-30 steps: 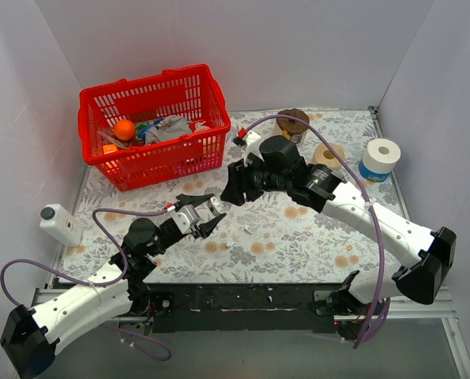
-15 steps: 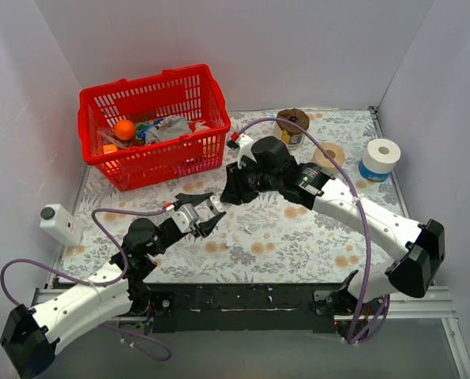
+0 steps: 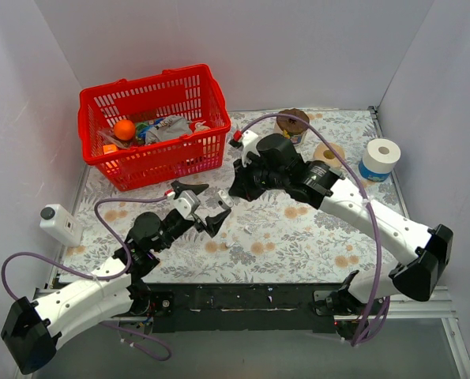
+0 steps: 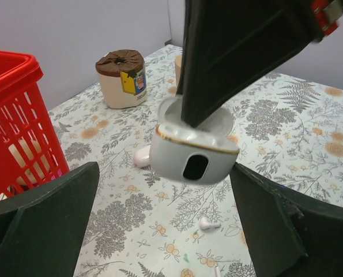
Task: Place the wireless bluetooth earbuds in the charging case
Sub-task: Open the charging case.
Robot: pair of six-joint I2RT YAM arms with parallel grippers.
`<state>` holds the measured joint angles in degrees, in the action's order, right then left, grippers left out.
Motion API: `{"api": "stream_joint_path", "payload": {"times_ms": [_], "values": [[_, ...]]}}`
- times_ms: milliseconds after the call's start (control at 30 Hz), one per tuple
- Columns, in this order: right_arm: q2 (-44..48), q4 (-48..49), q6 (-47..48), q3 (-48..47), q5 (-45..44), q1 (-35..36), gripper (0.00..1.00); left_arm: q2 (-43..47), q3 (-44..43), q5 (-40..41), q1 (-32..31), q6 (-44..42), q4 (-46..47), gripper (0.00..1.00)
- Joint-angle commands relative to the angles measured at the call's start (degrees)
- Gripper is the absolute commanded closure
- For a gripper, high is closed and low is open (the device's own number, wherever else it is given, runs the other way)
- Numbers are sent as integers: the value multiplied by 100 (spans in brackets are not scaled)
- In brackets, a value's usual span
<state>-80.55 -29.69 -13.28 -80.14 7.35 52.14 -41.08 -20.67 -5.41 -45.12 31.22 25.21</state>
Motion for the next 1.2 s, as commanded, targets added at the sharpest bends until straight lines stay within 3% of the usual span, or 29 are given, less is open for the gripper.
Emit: {"api": "stream_joint_path", "payload": {"times_ms": [0,167,300,333,400,433,567,667,833,1167], "values": [[540,-379,808,-564,-261,-11,99,47,-280,804,12,375,10,2],[839,-582,1493,-600,-260,15,99,-31,-779,613,30,727,-551,2],[1295,-180,2589,-91,-892,435,99,-137,-1114,-1248,231,929,-912,2],[1418,-90,2724,50,-1207,542,99,-224,-1228,-2200,450,1034,-1052,2],[1665,-80,2900,113,-1315,683,99,-496,-1491,-3128,766,1532,-1027,6],[1709,-159,2997,52,-1229,701,99,-567,-1519,-4055,1108,1753,-740,8],[1710,-440,3015,-326,-1096,719,99,-944,-1668,-4800,1137,2300,-271,8],[1631,-598,3015,-494,-938,727,99,-1419,-1888,-5398,1146,2371,-166,16],[1473,-819,3024,-626,-780,745,99,-1561,-1731,-5699,1137,2766,667,22],[1112,-960,3015,-793,-323,833,99,-1640,-1765,-5418,1137,2688,696,33]]}}
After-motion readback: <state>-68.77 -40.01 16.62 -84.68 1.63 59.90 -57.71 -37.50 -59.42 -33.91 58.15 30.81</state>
